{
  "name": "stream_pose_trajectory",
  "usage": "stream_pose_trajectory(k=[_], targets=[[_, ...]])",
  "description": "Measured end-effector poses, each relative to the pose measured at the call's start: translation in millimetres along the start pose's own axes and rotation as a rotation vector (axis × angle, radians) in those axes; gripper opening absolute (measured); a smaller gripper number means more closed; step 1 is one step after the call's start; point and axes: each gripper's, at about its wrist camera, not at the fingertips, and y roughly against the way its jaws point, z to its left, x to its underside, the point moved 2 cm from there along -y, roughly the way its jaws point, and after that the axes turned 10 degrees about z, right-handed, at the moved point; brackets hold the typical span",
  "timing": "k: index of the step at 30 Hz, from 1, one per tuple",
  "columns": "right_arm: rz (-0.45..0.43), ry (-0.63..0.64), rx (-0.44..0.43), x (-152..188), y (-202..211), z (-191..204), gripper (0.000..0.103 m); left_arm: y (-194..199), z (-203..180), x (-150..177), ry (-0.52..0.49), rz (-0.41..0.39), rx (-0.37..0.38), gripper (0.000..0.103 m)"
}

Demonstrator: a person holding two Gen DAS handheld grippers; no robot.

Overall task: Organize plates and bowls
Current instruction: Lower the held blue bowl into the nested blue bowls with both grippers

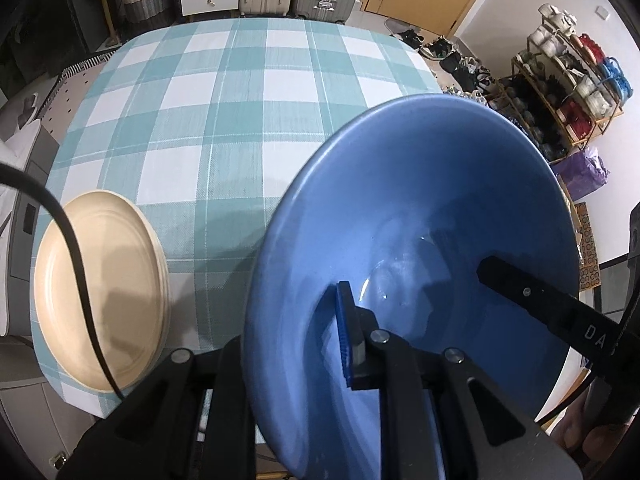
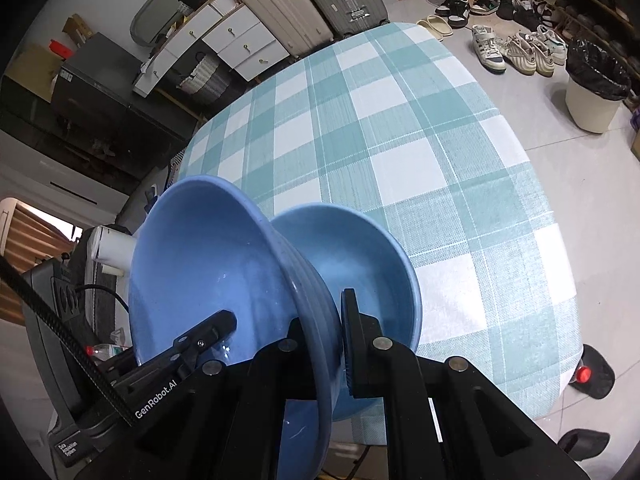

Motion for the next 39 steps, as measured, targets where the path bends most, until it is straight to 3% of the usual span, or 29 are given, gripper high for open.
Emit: stream_pose_trajectory(k=[9, 14, 19, 28, 39], targets=[[0.006, 0.010, 0.017, 0.4, -12.2, -10.6, 0.007, -14.8, -5.1, 2.3, -0.030, 0.006, -0.017, 0.016], [0.019, 0.022, 0.027, 4.8, -20.1, -13.5, 0.007, -19.9, -9.6, 3.6, -0.067, -0.005, -0.083, 0.016], [0.006, 0.015, 0.023, 5.3, -22.4, -19.7, 0.007, -21.4, -13.1, 4.8, -0.089, -0.021, -0.090, 0.016], [-0.047, 0.049, 0.083, 10.3, -19.9, -18.0, 0.008, -25.3, -25.8, 7.3, -0.144, -0.066, -0.188, 0.022], [-0.111, 0.070, 0.065, 15.9, -18.2, -19.5, 0.008, -25.3, -25.2, 12.2, -0.136, -0.106, -0.205, 0.022]])
